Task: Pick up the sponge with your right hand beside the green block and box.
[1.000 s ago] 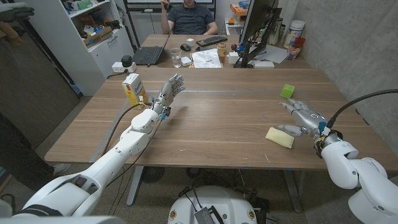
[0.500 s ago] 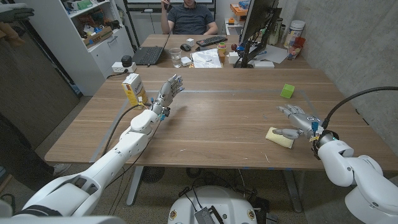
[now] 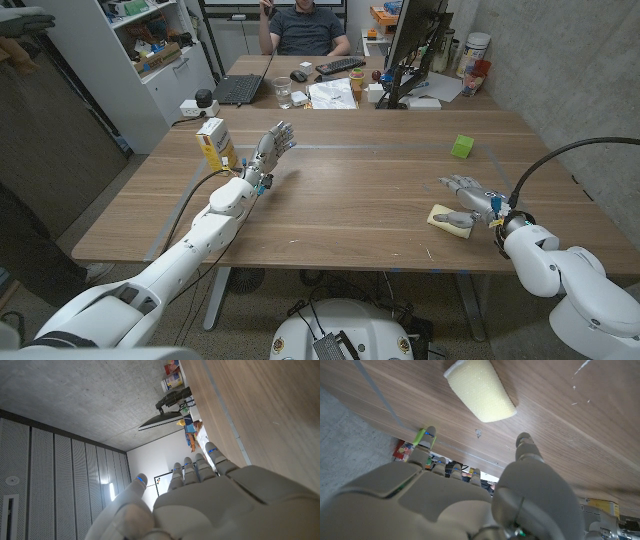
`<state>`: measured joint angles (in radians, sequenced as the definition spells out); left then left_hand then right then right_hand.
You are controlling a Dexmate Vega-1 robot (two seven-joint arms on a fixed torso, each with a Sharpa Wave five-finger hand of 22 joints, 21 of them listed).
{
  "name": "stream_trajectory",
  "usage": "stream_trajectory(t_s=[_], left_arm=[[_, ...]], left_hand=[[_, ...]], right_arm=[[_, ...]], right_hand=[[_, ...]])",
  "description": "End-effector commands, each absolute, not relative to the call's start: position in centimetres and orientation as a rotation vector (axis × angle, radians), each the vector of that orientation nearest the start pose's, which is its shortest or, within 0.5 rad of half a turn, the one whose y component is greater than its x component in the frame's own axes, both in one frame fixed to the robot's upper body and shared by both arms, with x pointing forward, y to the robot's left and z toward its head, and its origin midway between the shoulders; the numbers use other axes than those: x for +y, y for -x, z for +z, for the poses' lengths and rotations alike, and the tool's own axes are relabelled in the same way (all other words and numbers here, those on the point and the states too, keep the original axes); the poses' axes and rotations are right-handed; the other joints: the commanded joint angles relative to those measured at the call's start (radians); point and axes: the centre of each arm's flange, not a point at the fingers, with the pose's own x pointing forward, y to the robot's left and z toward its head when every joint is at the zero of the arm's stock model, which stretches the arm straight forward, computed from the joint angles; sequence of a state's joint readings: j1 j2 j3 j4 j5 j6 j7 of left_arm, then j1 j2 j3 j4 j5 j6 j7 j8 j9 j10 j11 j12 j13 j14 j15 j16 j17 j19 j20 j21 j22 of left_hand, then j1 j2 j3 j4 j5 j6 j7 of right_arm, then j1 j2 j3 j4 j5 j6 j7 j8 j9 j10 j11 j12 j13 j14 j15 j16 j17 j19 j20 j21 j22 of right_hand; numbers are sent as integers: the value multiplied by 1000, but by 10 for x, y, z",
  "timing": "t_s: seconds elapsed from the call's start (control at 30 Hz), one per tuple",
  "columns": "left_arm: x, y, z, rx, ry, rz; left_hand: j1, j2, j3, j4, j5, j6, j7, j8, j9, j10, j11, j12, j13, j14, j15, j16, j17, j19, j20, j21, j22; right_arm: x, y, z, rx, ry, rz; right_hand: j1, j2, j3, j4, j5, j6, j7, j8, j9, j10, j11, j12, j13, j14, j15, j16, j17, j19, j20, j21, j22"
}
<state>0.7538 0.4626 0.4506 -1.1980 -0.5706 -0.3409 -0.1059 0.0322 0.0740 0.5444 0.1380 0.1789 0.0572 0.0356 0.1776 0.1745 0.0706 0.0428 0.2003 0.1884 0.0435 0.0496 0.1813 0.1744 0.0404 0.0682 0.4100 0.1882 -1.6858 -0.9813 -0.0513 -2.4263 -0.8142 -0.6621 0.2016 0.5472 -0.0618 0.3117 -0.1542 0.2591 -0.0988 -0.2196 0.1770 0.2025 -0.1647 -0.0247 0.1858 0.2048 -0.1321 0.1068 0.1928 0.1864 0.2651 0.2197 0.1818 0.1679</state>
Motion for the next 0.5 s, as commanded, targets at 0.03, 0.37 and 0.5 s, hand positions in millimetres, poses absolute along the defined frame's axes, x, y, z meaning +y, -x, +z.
stream_trajectory(t_s=[0.03, 0.37, 0.5], left_arm=[[250, -665, -22, -618, -64, -309], [249, -661, -23, -624, -62, -314], [250, -659, -21, -632, -60, -311]], left_hand=[[-5, 1, -3, -2, 5, 6, -2, 6, 3, -1, 2, 4, 3, -7, 6, 3, 2, 3, 3, -2, 6], [-5, 1, -4, -2, 5, 6, -2, 6, 3, -1, 2, 5, 3, -7, 5, 3, 2, 4, 3, -3, 6], [-5, 1, -5, -2, 5, 7, -2, 7, 3, -2, 2, 5, 3, -7, 5, 3, 2, 4, 3, -3, 6]], right_arm=[[-294, -433, -89, -180, 1594, -98], [-293, -435, -91, -159, 1601, -63], [-292, -437, -90, -143, 1602, -31]], right_hand=[[18, 1, -1, 1, 5, -7, 0, 9, 3, -54, -2, 10, 1, 17, 1, 11, -1, 13, -3, 8, 3], [37, 8, -2, 3, 8, 6, 0, 20, 4, -33, -6, 21, 1, 48, -6, 19, -2, 43, -5, 16, 4], [43, 10, -2, 3, 8, 10, -1, 23, 4, -27, -6, 23, 1, 53, -6, 20, -2, 51, -5, 17, 4]])
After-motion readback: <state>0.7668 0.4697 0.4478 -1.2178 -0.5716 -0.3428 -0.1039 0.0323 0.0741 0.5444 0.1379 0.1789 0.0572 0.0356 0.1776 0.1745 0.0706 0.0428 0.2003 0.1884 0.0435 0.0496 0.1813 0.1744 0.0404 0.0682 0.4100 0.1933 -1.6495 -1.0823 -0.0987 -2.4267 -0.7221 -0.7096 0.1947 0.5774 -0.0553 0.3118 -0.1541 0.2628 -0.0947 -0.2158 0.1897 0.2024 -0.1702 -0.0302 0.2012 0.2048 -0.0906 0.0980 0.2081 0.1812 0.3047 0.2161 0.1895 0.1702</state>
